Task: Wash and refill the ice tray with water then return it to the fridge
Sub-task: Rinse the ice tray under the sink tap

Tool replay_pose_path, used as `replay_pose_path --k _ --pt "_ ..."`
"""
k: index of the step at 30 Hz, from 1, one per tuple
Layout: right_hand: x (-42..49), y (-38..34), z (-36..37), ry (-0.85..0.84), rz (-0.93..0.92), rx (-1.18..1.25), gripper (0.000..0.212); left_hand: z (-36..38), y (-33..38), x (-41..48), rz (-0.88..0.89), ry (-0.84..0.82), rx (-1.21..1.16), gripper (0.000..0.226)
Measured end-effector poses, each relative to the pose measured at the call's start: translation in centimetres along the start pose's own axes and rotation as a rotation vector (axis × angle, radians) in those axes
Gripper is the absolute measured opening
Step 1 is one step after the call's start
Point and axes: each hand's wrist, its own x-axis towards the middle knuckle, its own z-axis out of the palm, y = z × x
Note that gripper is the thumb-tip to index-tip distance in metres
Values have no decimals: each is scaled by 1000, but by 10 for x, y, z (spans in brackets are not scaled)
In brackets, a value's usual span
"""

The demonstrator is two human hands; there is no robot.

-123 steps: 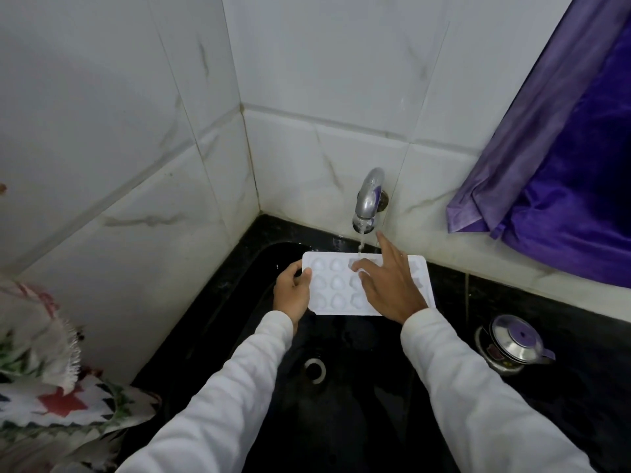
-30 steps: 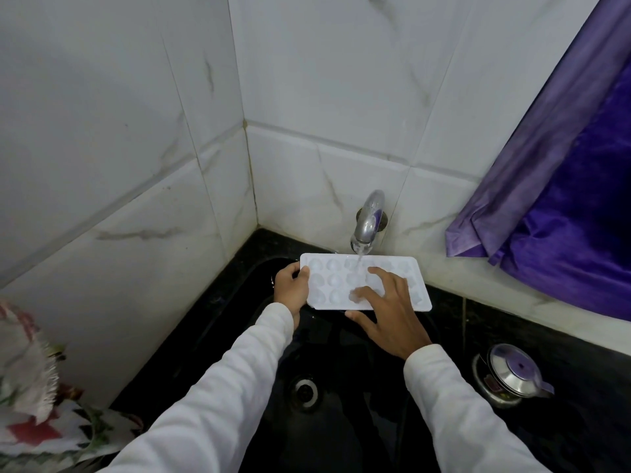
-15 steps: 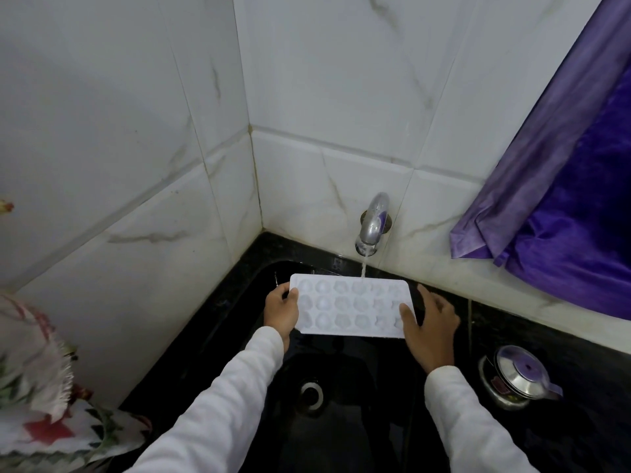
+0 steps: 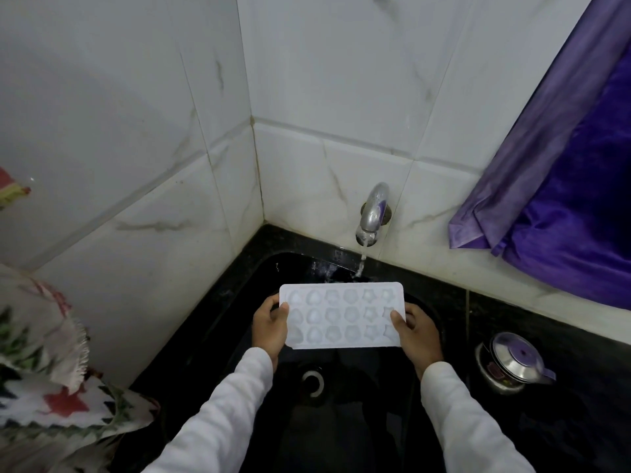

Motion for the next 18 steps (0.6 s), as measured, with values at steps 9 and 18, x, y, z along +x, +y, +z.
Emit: replay_pose_path --k 9,18 --pt "-23 4 -7 76 -142 -11 9 -9 -8 -17 156 -8 -56 27" --pt "-22 -6 -31 109 -256 -46 15 -5 5 -23 355 0 -70 24"
